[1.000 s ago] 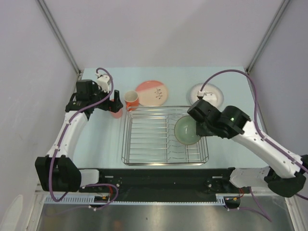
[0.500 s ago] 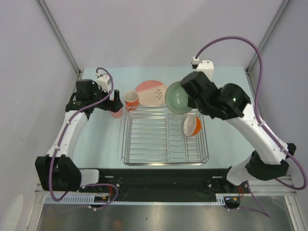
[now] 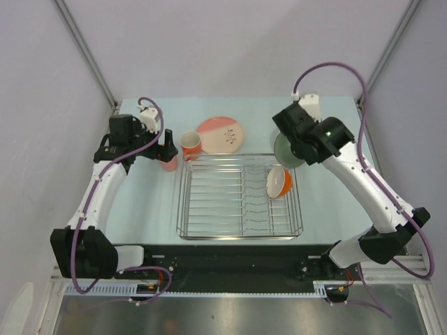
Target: Load the mixed dishes into the dish rack
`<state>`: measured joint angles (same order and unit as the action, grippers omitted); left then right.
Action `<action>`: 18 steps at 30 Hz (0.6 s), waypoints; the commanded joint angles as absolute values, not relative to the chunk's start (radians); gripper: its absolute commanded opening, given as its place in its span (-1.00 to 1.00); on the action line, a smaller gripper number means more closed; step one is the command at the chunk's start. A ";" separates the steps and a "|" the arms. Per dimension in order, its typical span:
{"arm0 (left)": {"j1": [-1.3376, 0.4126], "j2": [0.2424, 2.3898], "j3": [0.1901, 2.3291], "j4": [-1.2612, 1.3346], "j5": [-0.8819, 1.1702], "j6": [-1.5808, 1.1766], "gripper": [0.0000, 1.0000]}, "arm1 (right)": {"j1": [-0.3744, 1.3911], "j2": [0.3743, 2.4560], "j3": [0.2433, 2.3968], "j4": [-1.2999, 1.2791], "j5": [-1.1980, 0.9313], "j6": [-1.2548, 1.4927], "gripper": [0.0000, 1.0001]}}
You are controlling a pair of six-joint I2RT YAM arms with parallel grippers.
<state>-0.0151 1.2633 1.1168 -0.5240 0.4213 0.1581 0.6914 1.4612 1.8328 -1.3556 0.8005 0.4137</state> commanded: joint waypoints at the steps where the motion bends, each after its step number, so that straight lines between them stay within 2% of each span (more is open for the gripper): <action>1: -0.006 1.270 1.147 -0.488 0.419 0.152 0.97 | 0.709 1.382 1.636 -1.523 0.632 0.461 -1.00; 18: -0.006 1.296 1.137 -0.453 0.463 0.103 0.96 | 0.861 1.411 1.407 -1.528 0.381 0.541 -1.00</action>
<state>-0.0143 1.2835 1.1114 -0.4866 0.4236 0.1352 0.8440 1.4132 1.4235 -1.3624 0.4267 0.5026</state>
